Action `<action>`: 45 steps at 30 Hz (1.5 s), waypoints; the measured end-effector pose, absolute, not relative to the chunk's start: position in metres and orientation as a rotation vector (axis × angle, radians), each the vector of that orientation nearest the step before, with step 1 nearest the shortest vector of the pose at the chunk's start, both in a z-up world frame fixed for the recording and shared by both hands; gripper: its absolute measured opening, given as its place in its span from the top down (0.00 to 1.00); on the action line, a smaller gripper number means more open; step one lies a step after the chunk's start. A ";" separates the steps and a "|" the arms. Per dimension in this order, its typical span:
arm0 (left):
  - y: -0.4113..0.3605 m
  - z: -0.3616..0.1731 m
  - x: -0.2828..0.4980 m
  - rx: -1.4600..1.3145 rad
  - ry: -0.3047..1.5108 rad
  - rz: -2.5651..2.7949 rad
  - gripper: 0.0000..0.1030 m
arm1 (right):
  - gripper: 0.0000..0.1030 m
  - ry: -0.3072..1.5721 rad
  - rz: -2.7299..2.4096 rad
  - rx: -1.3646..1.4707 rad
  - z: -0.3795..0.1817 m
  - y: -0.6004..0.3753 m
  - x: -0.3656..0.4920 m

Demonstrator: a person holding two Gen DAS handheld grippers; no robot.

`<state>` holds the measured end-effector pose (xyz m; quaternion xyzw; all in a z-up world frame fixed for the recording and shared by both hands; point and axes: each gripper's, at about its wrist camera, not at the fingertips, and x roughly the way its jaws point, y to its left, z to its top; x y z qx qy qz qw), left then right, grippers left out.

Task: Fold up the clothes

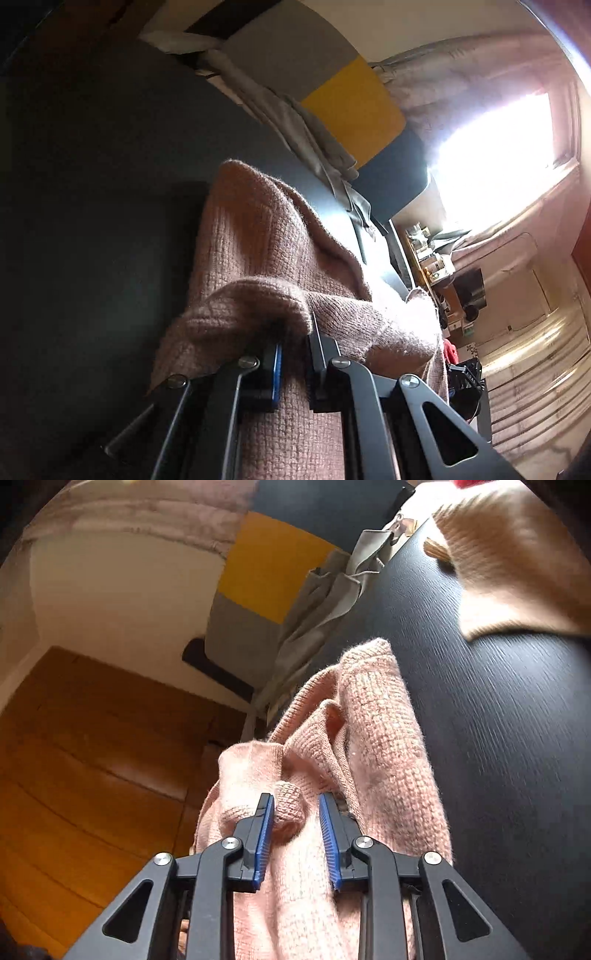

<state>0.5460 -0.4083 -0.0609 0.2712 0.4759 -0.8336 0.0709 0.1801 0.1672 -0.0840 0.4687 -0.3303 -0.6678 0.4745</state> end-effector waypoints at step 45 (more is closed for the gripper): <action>-0.348 0.003 0.501 1.527 0.217 -2.931 0.60 | 0.00 -0.005 -1.496 1.318 -0.037 0.037 0.228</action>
